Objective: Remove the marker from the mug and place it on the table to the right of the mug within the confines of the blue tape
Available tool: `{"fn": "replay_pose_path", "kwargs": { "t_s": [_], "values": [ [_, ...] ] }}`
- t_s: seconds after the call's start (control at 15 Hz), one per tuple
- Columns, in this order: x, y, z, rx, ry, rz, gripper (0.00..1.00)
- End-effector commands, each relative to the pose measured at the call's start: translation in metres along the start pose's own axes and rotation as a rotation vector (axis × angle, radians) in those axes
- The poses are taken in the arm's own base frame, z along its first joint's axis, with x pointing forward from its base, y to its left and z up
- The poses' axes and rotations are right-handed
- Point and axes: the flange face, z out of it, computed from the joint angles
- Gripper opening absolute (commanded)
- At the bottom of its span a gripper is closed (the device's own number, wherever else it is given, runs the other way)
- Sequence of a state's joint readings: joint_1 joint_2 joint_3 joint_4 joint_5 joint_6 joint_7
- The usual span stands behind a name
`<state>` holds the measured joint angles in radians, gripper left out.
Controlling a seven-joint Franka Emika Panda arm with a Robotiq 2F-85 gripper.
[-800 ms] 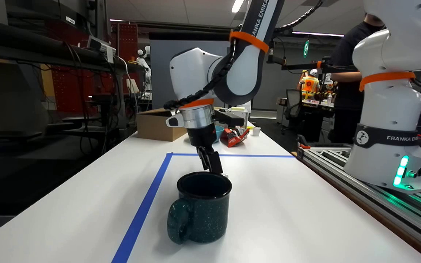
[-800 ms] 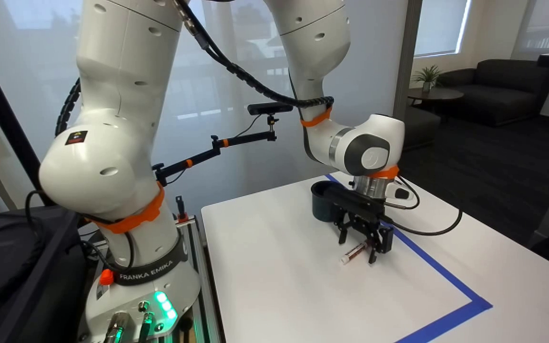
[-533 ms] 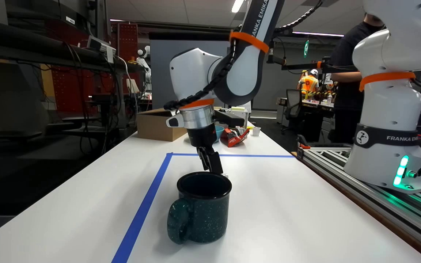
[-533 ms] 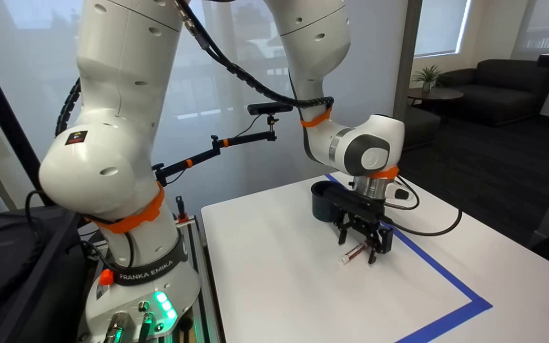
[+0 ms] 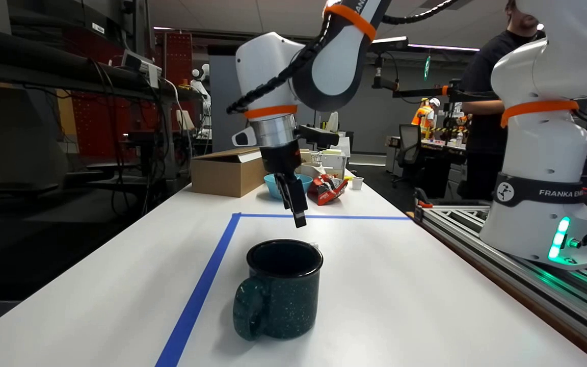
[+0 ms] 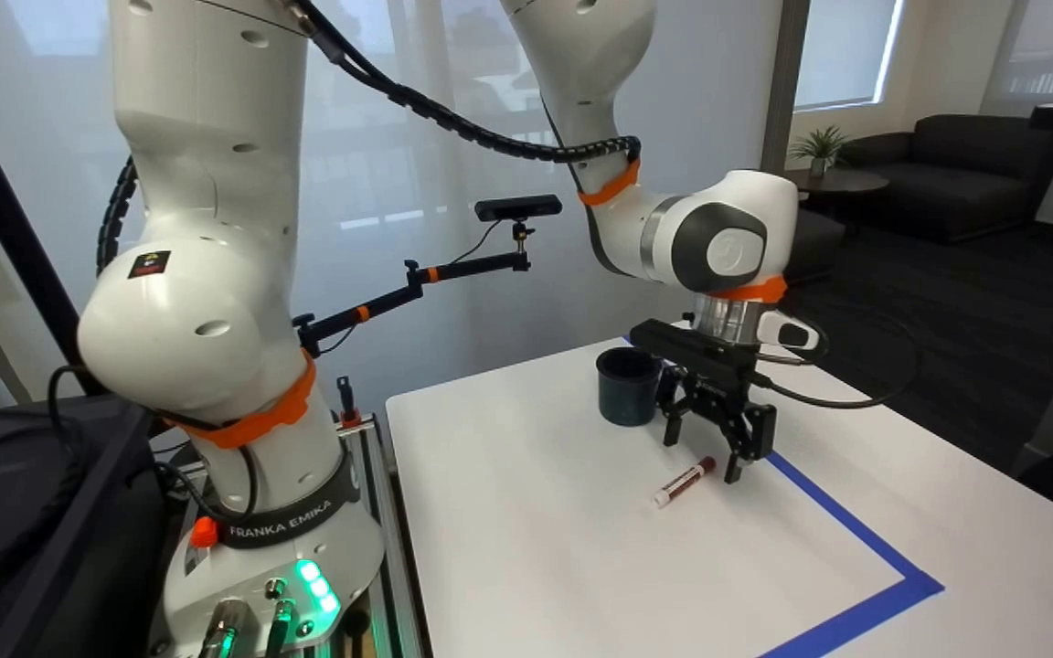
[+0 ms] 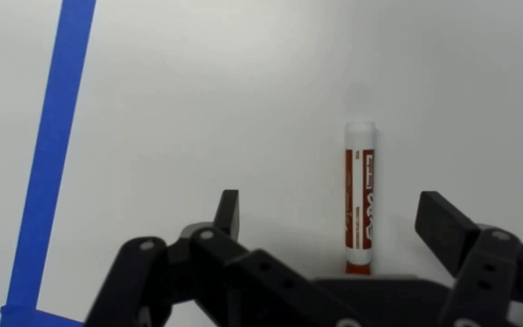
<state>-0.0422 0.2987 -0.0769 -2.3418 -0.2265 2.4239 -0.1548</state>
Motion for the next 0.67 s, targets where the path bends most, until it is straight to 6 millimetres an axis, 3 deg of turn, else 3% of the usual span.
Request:
{"fn": "replay_pose_path", "kwargs": {
  "t_s": [0.0, 0.6],
  "values": [
    [-0.0021, 0.0001, -0.0056, -0.001, 0.004, 0.001, 1.00],
    [-0.0064, -0.0036, -0.0025, 0.002, -0.006, 0.004, 1.00]
  ]
}}
